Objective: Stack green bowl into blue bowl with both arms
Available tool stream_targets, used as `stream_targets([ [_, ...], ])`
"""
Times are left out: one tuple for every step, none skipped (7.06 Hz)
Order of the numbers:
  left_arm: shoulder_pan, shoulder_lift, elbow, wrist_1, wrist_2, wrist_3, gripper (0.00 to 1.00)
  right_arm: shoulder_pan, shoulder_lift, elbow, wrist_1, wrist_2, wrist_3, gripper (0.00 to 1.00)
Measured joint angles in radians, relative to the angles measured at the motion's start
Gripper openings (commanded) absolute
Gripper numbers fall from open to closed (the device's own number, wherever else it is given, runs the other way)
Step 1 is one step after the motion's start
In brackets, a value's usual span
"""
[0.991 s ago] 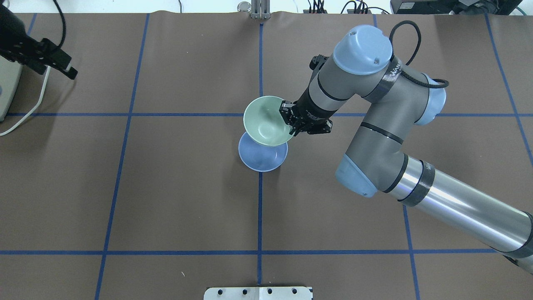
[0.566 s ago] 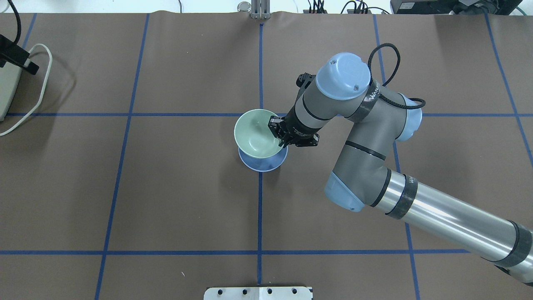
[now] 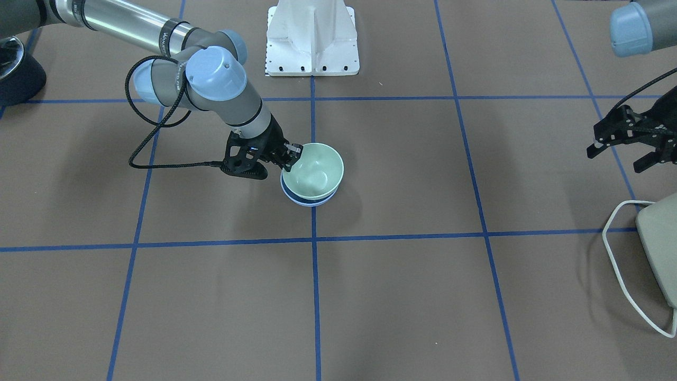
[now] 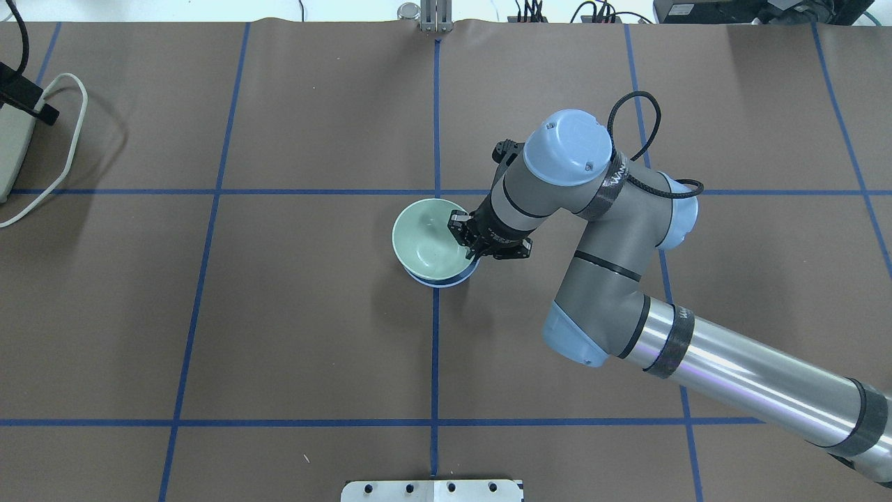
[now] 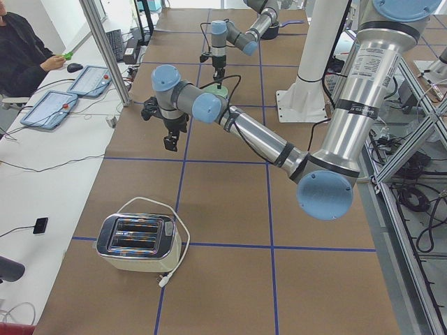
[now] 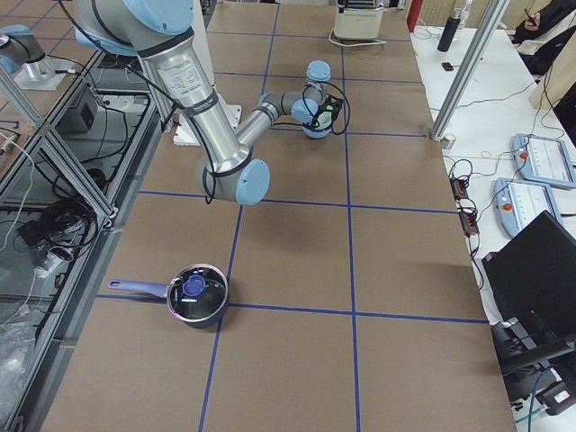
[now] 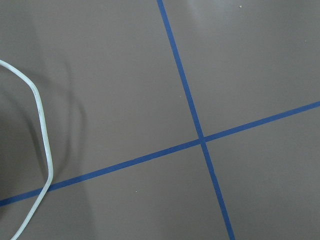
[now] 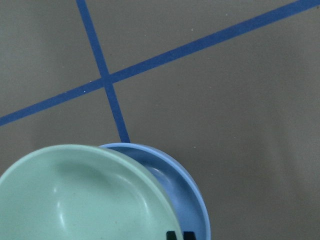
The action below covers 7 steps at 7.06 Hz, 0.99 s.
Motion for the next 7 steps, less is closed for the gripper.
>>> stream_targets([
  [0.000,0.000,0.001,0.000,0.000,0.000,0.94,-0.001,-0.002,0.000,0.000,0.000,-0.002,0.00],
  [0.000,0.000,0.002,0.000,0.001,0.000,0.94,-0.001,-0.003,-0.001,0.000,0.001,-0.004,0.00],
  [0.000,0.000,0.003,0.001,0.001,0.000,0.94,-0.001,-0.005,-0.001,0.000,0.002,-0.010,0.12],
  [0.000,0.000,0.003,0.001,0.001,0.000,0.94,-0.001,-0.007,-0.001,0.000,0.002,-0.018,0.31],
  [0.000,0.000,0.003,0.001,0.001,0.000,0.94,0.000,-0.009,-0.002,0.000,0.003,-0.028,0.56],
  [0.000,0.001,0.003,0.001,0.001,0.000,0.94,0.000,-0.011,-0.002,0.001,0.003,-0.046,0.99],
  [0.000,0.001,0.003,0.001,0.002,0.000,0.94,0.000,-0.012,-0.002,0.001,0.002,-0.067,1.00],
])
